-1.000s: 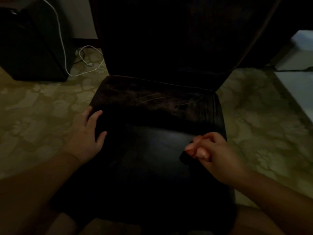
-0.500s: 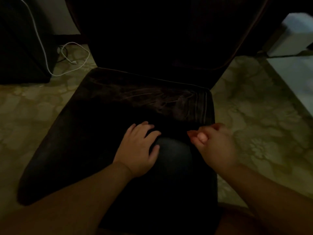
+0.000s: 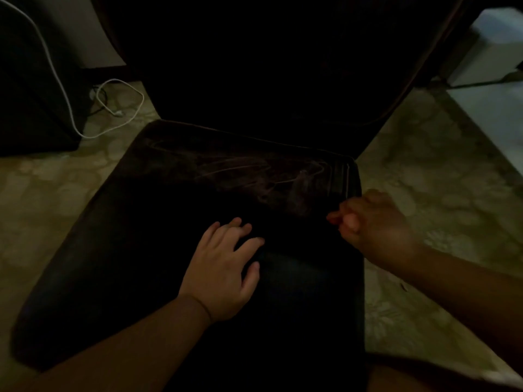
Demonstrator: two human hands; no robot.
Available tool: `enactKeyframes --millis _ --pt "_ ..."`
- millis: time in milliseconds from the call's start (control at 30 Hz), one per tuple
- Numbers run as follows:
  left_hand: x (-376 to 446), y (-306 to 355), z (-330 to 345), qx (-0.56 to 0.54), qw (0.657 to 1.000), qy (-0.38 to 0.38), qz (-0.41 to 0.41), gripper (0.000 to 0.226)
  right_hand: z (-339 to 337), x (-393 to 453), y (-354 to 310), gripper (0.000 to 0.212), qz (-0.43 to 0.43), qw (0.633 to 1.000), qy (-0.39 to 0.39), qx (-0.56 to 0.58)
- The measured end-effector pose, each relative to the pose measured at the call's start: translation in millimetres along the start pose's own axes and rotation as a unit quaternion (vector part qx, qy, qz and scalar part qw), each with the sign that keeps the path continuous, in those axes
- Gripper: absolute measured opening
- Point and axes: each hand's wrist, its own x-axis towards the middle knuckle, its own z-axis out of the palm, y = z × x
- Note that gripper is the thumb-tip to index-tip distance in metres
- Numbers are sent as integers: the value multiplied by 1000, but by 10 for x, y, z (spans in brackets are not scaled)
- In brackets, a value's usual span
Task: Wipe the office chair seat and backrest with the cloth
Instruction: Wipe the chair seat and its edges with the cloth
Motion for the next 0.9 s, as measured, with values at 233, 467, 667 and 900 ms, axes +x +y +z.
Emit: enactKeyframes --millis 233,467,667,900 --pt "12 -22 7 3 1000 8 3 43 189 333 -633 17 24 999 11 -19" --pt "-1 -48 -25 -7 1000 -2 18 42 8 326 -493 23 -15 999 42 -30" --pt "35 14 -30 -18 1000 12 3 41 391 538 -1201 27 -67 998 -2 -13" --pt "116 -349 -306 -141 988 57 6 40 182 773 -899 24 15 995 48 -83"
